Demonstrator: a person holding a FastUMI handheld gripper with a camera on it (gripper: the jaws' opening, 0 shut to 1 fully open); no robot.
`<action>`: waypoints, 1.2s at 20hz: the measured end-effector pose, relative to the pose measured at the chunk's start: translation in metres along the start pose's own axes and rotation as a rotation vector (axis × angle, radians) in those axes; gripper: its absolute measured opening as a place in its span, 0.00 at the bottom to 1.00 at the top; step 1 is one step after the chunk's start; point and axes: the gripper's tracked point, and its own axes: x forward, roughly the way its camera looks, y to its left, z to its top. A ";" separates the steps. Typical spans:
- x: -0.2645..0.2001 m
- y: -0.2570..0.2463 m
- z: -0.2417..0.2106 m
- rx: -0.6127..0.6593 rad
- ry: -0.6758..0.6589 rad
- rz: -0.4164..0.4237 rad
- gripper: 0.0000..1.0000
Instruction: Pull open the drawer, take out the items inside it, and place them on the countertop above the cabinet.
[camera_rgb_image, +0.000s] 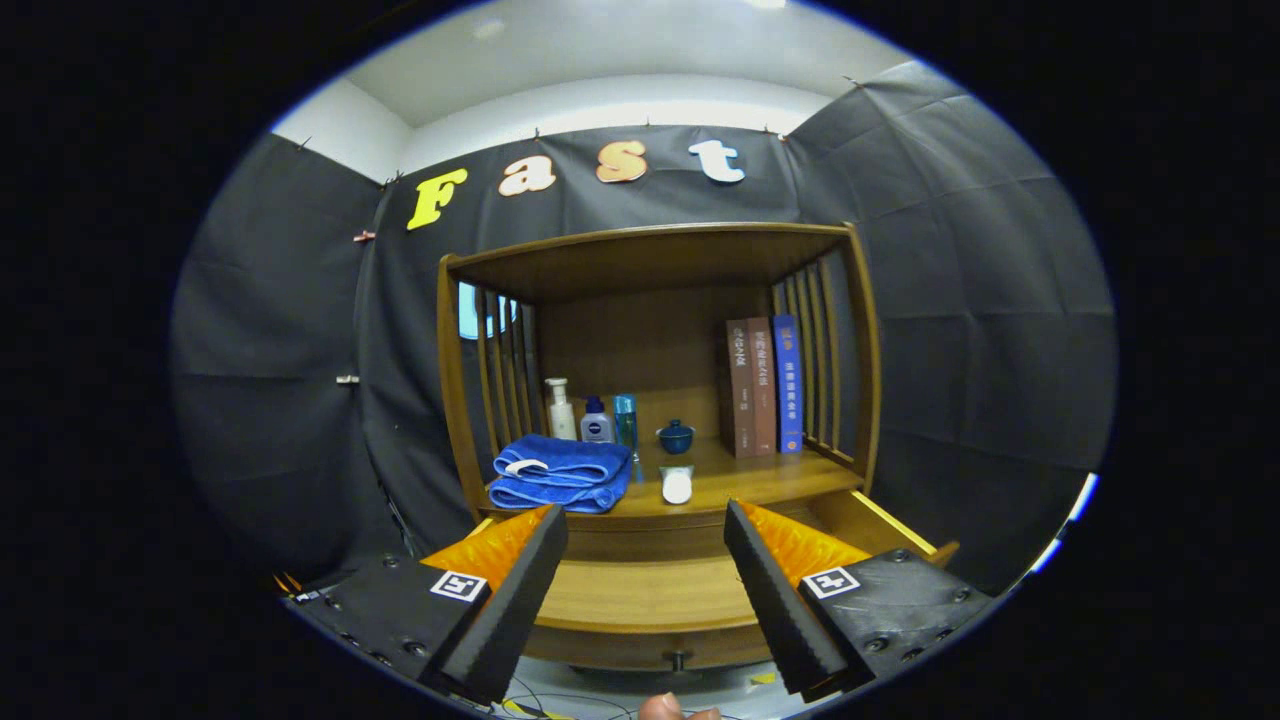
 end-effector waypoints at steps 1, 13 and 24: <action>-0.008 -0.006 -0.007 -0.005 -0.011 -0.007 0.99; -0.016 -0.039 -0.130 -0.068 0.004 -0.056 0.99; 0.020 -0.036 -0.178 -0.114 0.025 -0.058 0.99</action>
